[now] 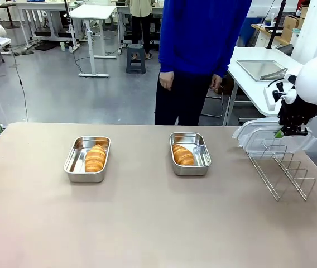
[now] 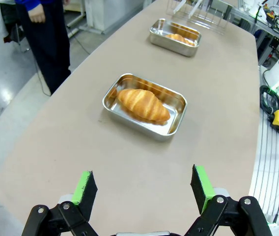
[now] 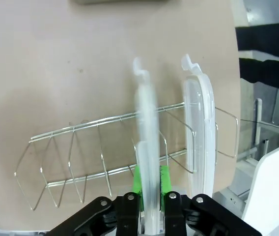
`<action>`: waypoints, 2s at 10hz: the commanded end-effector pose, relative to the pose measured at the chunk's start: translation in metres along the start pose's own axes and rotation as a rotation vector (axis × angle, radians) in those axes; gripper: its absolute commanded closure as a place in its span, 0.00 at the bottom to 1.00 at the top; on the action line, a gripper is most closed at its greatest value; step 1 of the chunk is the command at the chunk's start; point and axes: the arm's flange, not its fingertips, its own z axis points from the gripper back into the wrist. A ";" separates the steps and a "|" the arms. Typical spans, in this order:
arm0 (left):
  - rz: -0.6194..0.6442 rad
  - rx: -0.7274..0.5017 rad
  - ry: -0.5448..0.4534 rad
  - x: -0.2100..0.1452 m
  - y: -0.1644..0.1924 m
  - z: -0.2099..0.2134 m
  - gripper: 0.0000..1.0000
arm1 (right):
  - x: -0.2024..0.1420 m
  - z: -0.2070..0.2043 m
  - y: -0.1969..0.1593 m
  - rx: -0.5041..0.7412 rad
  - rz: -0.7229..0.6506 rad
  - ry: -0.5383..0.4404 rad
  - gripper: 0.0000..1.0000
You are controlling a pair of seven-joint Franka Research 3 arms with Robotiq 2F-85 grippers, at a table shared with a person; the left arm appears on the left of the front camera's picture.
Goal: Place the bread in airtight containers.
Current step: Pick up one Airtight Container lid and hand it to the human.
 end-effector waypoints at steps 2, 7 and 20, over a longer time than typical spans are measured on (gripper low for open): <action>-0.017 -0.007 -0.004 0.000 0.000 0.001 0.00 | 0.005 0.012 0.009 -0.017 -0.014 0.055 1.00; -0.017 -0.007 -0.004 0.000 0.000 0.001 0.00 | 0.008 0.077 0.017 -0.055 -0.001 0.042 0.93; -0.017 -0.007 -0.004 0.000 0.000 0.001 0.00 | 0.169 0.167 -0.028 -0.524 0.647 -0.235 0.93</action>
